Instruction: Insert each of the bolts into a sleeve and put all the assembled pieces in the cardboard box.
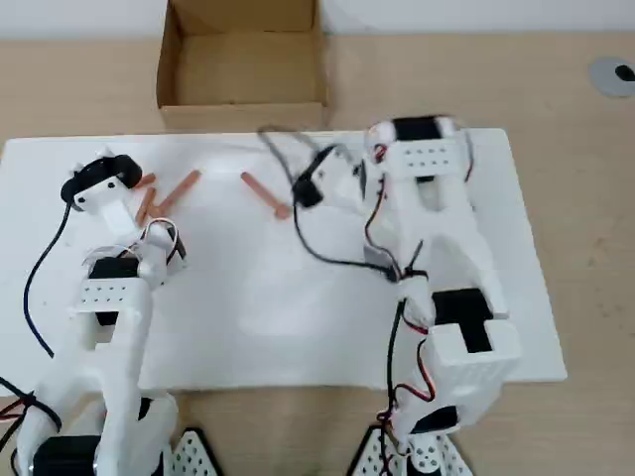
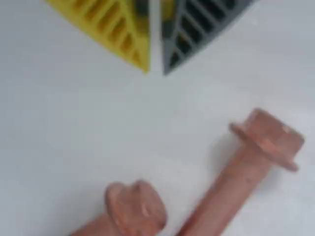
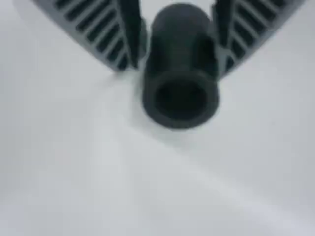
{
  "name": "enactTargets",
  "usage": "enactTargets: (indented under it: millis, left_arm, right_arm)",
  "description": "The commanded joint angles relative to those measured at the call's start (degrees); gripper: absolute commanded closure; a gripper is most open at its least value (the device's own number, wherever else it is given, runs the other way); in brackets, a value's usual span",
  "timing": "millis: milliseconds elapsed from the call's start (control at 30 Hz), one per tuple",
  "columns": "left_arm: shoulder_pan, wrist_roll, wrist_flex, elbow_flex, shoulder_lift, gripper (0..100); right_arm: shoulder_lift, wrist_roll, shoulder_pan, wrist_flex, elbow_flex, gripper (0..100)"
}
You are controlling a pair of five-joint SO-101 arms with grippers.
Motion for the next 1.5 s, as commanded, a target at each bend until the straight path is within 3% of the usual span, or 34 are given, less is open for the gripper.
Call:
enactTargets:
  millis: [0,167,467,567,900,1067,1200,1300,1467]
  left_arm:
    - [0.53,-0.26,0.09,-2.29,-0.22,98]
    - [0.62,-0.26,0.09,-2.29,-0.22,98]
    - [0.53,-0.26,0.18,-2.29,-0.22,98]
    - [0.62,-0.26,0.18,-2.29,-0.22,98]
    - [0.62,-0.26,0.26,-2.37,-0.22,98]
    - [0.53,-0.26,0.26,-2.29,-0.22,98]
    - [0.70,-0.26,0.00,-2.55,-0.22,98]
    - [0.70,-0.26,0.00,-2.55,-0.22,98]
    - [0.79,0.00,0.00,-2.55,-0.22,98]
  right_arm:
    - [-3.56,1.32,-0.84,0.62,0.92,86.3]
    - [-3.65,1.41,-0.13,0.62,0.92,78.4]
    - [-3.65,1.41,-0.31,0.70,2.24,77.9]
    - [-3.82,0.70,-3.65,0.70,7.60,77.8]
    - [-26.15,-11.96,-13.49,0.35,12.00,77.8]
    - [-27.91,-19.52,-6.73,-0.26,8.75,77.8]
    - [-28.26,-20.04,-3.21,0.62,7.34,77.9]
    - [-30.55,-20.92,-7.25,0.70,9.54,77.8]
    - [-47.60,-25.05,-14.55,-1.93,21.85,77.8]
